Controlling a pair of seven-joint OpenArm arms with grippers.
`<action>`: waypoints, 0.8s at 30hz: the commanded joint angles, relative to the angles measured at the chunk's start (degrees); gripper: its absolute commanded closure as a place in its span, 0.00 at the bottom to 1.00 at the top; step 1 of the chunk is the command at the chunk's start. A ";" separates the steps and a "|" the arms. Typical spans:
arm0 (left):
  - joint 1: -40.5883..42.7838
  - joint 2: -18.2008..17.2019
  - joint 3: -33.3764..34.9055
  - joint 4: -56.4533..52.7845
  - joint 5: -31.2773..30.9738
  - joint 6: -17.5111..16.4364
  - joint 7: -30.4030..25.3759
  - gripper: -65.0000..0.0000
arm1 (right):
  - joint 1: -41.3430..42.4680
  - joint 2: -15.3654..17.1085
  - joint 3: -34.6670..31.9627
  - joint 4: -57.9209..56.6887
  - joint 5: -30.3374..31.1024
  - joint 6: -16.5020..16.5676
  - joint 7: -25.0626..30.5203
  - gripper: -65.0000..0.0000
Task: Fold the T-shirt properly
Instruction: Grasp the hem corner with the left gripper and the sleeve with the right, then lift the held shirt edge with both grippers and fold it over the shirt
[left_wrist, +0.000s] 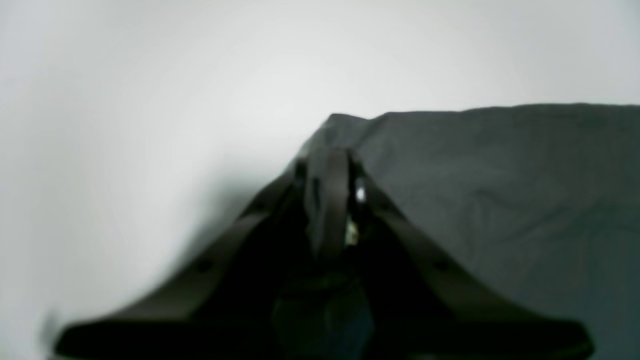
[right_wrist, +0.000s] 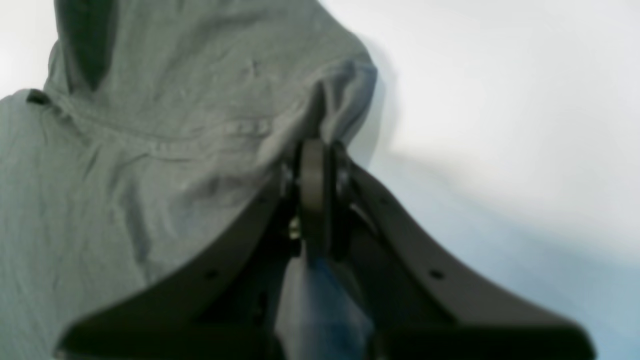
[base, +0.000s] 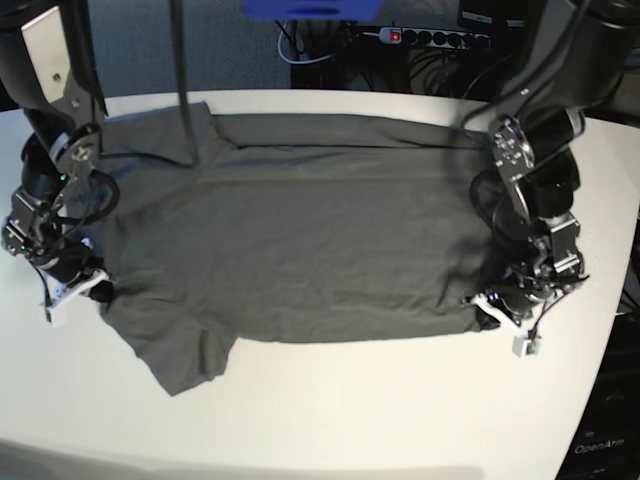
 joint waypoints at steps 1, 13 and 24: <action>-0.04 0.42 0.18 3.41 -0.26 -1.17 -0.14 0.94 | 0.14 0.27 -0.24 -0.25 -3.25 -1.71 -2.49 0.99; 11.30 4.73 4.40 36.20 -0.35 -5.87 12.43 0.94 | -2.50 0.09 0.11 8.27 -2.90 -1.71 0.67 0.99; 18.34 5.25 7.48 47.63 -0.44 -5.87 12.87 0.94 | -10.58 -4.13 -0.15 24.45 -3.07 -1.71 0.58 0.99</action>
